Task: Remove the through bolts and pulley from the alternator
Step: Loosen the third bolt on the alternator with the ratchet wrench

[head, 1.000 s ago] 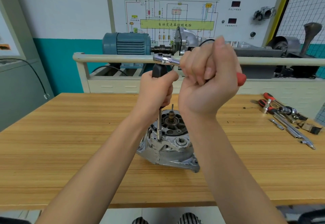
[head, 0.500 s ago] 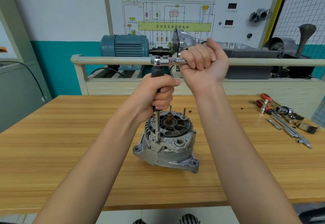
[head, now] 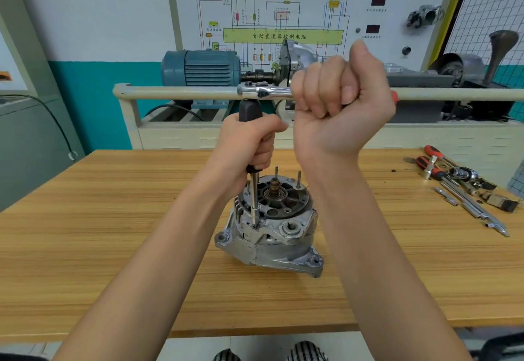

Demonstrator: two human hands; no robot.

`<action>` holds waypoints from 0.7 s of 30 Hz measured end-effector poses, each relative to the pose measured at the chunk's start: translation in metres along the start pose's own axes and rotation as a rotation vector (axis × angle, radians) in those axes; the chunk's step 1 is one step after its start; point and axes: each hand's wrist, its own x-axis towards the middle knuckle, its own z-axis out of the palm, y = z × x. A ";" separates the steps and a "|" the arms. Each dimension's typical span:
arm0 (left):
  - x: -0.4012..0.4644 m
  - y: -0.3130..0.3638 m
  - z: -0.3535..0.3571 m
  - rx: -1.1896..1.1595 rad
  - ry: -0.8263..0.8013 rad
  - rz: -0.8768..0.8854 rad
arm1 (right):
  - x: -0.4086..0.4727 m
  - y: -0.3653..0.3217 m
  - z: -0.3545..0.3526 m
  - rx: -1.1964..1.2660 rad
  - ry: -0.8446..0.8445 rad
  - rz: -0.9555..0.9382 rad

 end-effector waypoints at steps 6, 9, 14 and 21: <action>-0.001 0.006 -0.009 0.005 -0.191 -0.063 | 0.031 -0.006 -0.021 0.344 0.177 0.425; 0.000 0.003 -0.003 -0.005 -0.064 -0.050 | 0.032 -0.001 -0.023 0.361 0.227 0.414; 0.001 0.000 0.003 -0.004 0.084 -0.016 | 0.012 -0.004 -0.008 0.198 0.195 0.217; 0.000 0.000 0.008 0.027 0.154 0.019 | -0.015 0.009 0.015 -0.084 0.001 -0.151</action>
